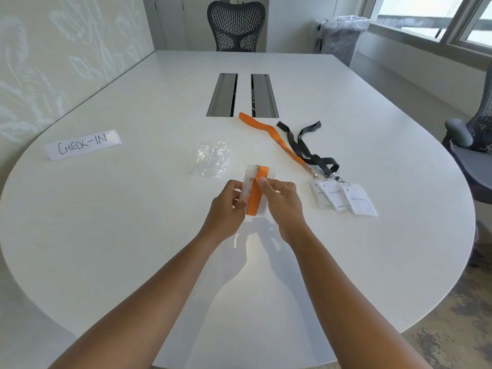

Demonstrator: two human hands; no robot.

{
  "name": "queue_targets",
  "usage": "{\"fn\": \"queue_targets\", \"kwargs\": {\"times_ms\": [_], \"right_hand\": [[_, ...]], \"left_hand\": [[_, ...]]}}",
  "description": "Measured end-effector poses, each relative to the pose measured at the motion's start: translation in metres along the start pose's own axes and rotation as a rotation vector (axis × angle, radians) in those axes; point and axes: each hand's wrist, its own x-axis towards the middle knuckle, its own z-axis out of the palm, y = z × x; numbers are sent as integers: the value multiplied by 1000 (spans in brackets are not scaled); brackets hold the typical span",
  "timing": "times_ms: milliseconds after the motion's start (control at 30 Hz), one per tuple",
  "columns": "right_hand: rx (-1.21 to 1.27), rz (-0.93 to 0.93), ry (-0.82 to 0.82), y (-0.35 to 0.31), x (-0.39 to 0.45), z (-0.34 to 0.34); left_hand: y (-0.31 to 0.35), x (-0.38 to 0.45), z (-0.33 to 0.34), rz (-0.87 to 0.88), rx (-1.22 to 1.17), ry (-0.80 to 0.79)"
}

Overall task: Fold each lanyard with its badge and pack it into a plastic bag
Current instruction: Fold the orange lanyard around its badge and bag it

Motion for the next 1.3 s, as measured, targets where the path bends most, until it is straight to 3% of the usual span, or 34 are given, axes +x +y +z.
{"fn": "queue_targets", "kwargs": {"times_ms": [400,633,933,1300], "right_hand": [[-221,-79,23,33,1,-21],[-501,-103,68,52,0,-34],[-729,-223,63,66,-8,-34],[-805,-282,131,41,3,-27]], "left_hand": [[-7,-11,14,-159,-130,-258],[-1,-12,30,-136,103,-319],[-1,-19,37,-46,191,-228],[-3,-11,30,-67,134,-25]]}}
